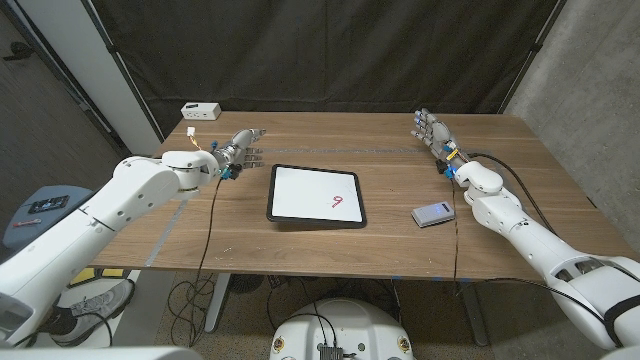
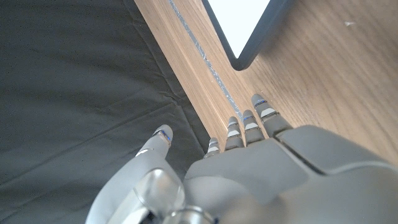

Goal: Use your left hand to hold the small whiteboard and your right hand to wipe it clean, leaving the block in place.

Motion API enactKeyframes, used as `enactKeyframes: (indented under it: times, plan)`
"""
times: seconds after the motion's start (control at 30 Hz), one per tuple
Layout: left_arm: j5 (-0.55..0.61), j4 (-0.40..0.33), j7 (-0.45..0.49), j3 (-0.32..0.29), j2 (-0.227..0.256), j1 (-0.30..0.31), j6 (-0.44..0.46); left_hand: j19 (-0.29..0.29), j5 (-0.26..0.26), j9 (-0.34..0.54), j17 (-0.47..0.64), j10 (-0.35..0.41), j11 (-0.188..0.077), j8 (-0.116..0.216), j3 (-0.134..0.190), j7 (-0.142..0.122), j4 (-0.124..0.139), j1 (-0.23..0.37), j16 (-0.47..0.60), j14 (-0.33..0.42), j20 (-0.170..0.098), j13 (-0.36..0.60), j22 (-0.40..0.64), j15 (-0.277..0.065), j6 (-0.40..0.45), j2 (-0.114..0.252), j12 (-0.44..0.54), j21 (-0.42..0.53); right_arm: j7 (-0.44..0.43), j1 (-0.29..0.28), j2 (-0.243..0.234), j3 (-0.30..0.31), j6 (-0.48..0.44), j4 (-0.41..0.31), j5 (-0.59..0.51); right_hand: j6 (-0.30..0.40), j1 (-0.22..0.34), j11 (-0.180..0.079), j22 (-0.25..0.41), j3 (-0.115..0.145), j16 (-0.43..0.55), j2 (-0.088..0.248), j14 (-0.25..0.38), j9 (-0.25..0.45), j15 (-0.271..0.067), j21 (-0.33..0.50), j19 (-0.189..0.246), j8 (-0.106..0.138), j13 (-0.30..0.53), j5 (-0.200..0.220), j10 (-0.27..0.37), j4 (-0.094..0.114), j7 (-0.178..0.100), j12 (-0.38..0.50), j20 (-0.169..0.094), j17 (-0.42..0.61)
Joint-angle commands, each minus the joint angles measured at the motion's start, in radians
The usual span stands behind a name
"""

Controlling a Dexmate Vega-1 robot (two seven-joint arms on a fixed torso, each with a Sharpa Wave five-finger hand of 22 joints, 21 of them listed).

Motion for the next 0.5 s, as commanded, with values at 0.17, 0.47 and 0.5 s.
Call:
enactKeyframes:
  times: [0.17, 0.47, 0.5]
  plan:
    - [-0.144, 0.008, -0.018, -0.042, 0.032, -0.018, 0.093, 0.008, 0.005, 0.003, 0.002, 0.007, 0.02, 0.009, -0.006, 0.02, -0.005, -0.004, -0.005, 0.006, 0.021, 0.003, 0.002, 0.013, 0.008, -0.007, 0.0, -0.002, 0.021, 0.018, 0.011, -0.002, 0.01, 0.039, 0.008, 0.004, 0.016, 0.003, 0.004, 0.004, 0.007, 0.001, 0.006, 0.004, -0.005, 0.003, 0.005, 0.0, 0.002, 0.007, 0.009, -0.009, -0.004, 0.002, 0.001, 0.002]
    - [-0.213, 0.032, -0.031, -0.049, 0.052, -0.023, 0.127, 0.022, 0.005, 0.003, 0.002, 0.021, 0.027, 0.012, -0.004, 0.029, -0.011, 0.0, -0.001, 0.026, 0.037, 0.003, 0.002, 0.012, 0.02, -0.006, 0.004, -0.001, 0.009, -0.003, -0.009, 0.006, -0.015, 0.002, 0.016, 0.005, 0.018, 0.003, 0.004, 0.006, 0.006, 0.001, 0.006, 0.005, -0.004, 0.002, 0.005, 0.0, 0.002, 0.007, 0.009, -0.012, -0.003, 0.002, 0.001, 0.002]
    - [-0.213, 0.03, -0.028, -0.046, 0.058, -0.024, 0.131, 0.022, 0.005, 0.003, 0.002, 0.022, 0.027, 0.012, -0.003, 0.029, -0.012, 0.0, -0.001, 0.027, 0.037, 0.003, 0.002, 0.013, 0.021, -0.005, 0.004, -0.002, 0.008, -0.005, -0.011, 0.007, -0.017, -0.002, 0.017, 0.004, 0.019, 0.003, 0.004, 0.006, 0.005, 0.001, 0.005, 0.005, -0.005, 0.002, 0.005, 0.0, 0.002, 0.007, 0.009, -0.013, -0.003, 0.002, 0.001, 0.002]
